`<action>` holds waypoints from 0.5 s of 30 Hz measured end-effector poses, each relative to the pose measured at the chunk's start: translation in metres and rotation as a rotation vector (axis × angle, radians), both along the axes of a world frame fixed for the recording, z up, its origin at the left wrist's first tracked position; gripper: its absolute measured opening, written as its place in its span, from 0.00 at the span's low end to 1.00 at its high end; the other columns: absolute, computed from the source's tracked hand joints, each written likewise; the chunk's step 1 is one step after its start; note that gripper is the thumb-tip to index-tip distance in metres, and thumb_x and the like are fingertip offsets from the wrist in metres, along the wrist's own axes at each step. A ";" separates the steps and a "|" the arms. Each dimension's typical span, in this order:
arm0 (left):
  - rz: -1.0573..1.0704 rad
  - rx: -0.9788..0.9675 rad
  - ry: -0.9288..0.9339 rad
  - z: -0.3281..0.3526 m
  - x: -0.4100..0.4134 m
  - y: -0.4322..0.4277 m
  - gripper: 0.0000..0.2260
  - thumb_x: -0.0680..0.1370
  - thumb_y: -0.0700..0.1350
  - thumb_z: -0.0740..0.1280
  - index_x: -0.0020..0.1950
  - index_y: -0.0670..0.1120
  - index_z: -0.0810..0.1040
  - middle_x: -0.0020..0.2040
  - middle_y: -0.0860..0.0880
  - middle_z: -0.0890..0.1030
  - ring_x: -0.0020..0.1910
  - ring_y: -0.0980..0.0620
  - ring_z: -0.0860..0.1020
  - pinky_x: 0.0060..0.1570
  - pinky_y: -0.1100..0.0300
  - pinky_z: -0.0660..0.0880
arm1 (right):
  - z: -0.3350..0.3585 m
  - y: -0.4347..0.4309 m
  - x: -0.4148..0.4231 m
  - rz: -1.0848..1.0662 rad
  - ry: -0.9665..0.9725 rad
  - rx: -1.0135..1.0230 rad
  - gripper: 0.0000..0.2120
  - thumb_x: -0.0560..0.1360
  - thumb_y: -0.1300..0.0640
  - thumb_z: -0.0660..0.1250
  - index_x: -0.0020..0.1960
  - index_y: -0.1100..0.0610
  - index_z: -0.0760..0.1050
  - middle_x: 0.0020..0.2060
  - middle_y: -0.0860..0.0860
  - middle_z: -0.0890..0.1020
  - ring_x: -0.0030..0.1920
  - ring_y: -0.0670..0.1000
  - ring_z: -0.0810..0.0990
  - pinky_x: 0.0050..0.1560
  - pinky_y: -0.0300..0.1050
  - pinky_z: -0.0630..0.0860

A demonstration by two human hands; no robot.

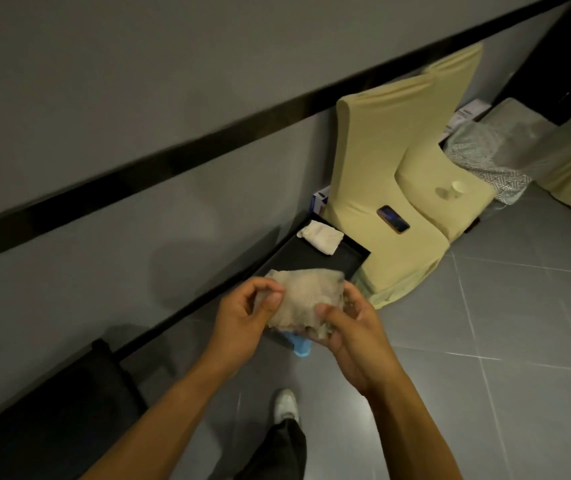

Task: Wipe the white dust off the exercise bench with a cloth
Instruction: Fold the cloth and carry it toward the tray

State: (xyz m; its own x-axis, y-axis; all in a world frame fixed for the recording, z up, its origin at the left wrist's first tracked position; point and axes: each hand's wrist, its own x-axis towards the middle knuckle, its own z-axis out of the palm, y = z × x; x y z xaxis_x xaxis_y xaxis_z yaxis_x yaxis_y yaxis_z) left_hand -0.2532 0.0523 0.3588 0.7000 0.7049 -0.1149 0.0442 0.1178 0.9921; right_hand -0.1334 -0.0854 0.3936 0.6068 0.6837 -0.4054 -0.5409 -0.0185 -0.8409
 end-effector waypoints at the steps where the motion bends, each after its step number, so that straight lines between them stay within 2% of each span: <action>1: 0.035 -0.004 0.020 -0.011 0.015 -0.002 0.03 0.78 0.50 0.72 0.49 0.52 0.84 0.50 0.54 0.86 0.53 0.54 0.84 0.48 0.61 0.81 | -0.006 0.001 0.013 -0.039 0.021 -0.009 0.22 0.78 0.72 0.64 0.66 0.53 0.73 0.57 0.55 0.84 0.56 0.59 0.84 0.45 0.54 0.83; 3: 0.100 0.023 0.062 -0.030 0.039 -0.003 0.04 0.79 0.47 0.71 0.52 0.51 0.84 0.52 0.54 0.86 0.54 0.57 0.83 0.49 0.63 0.80 | -0.024 0.004 0.031 -0.064 -0.078 -0.082 0.22 0.78 0.69 0.66 0.66 0.49 0.72 0.58 0.52 0.82 0.57 0.57 0.84 0.47 0.55 0.84; 5: 0.094 0.043 0.096 -0.053 0.063 -0.001 0.05 0.81 0.44 0.69 0.54 0.51 0.83 0.54 0.53 0.85 0.55 0.59 0.83 0.51 0.64 0.80 | -0.047 0.008 0.051 -0.051 -0.220 -0.170 0.22 0.79 0.65 0.68 0.67 0.45 0.72 0.60 0.51 0.81 0.59 0.56 0.82 0.54 0.58 0.83; 8: 0.054 0.094 0.185 -0.093 0.089 0.004 0.07 0.83 0.42 0.68 0.56 0.54 0.81 0.57 0.53 0.83 0.57 0.60 0.81 0.53 0.65 0.78 | -0.080 0.016 0.081 -0.039 -0.251 -0.250 0.25 0.79 0.65 0.67 0.68 0.43 0.72 0.63 0.51 0.77 0.61 0.56 0.80 0.57 0.62 0.81; 12: -0.012 0.111 0.380 -0.154 0.109 0.014 0.09 0.85 0.47 0.65 0.64 0.54 0.79 0.62 0.51 0.80 0.59 0.56 0.80 0.57 0.62 0.78 | -0.135 0.035 0.126 0.102 -0.271 -0.329 0.29 0.78 0.67 0.63 0.69 0.39 0.72 0.65 0.54 0.76 0.62 0.57 0.80 0.57 0.61 0.81; 15: -0.026 0.125 0.612 -0.202 0.112 0.015 0.17 0.86 0.53 0.57 0.67 0.49 0.80 0.63 0.46 0.80 0.61 0.49 0.79 0.61 0.59 0.73 | -0.190 0.056 0.160 0.238 -0.352 -0.444 0.21 0.77 0.68 0.63 0.62 0.47 0.78 0.62 0.56 0.79 0.61 0.57 0.80 0.58 0.58 0.81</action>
State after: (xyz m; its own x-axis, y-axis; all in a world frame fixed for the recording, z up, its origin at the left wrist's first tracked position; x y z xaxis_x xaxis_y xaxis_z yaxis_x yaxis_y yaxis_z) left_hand -0.1413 0.0678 0.1566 0.5505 0.7226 -0.4181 0.6100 -0.0063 0.7924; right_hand 0.0265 -0.0294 0.2032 0.6075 0.6285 -0.4857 -0.1707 -0.4939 -0.8526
